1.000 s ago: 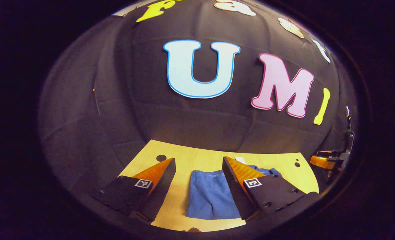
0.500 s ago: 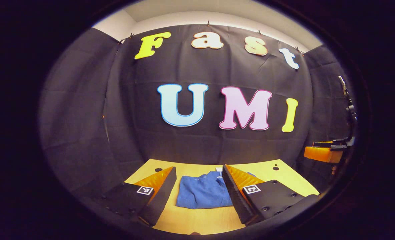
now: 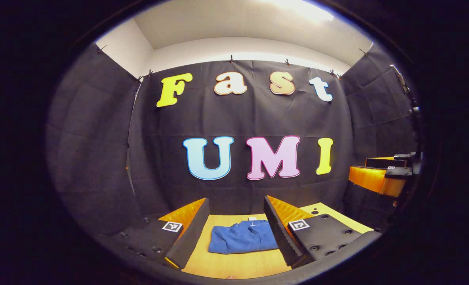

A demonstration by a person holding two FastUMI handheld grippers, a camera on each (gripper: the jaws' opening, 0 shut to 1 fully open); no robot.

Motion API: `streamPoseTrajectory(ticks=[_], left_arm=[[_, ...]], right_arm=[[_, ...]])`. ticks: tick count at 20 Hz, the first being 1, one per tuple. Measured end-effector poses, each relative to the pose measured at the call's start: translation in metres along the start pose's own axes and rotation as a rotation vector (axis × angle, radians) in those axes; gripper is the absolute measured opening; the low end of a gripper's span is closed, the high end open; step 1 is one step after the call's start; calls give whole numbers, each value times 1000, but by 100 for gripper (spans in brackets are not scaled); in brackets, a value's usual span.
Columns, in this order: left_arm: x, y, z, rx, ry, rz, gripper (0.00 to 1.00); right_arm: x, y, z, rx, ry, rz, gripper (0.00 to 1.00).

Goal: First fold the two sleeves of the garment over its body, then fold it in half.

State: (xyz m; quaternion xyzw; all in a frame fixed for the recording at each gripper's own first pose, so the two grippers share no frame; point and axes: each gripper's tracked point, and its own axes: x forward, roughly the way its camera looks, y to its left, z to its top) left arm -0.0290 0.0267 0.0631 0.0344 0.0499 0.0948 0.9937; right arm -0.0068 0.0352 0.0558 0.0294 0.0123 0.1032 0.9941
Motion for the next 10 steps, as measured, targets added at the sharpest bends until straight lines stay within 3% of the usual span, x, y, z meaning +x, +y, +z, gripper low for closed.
streamPoseTrajectory(ticks=[3,6,10], left_arm=[[-19,-13,4,-1,12,42,80],[-26,-42,-3,-20,46,25,81],[-36,-53,17,54,-22,48,80]], right_arm=[[-13,3,0,-1,10,55,98],[-18,-23,8,-39,-42,28,99],[-24,-27,-1,-25,-32,39,99]])
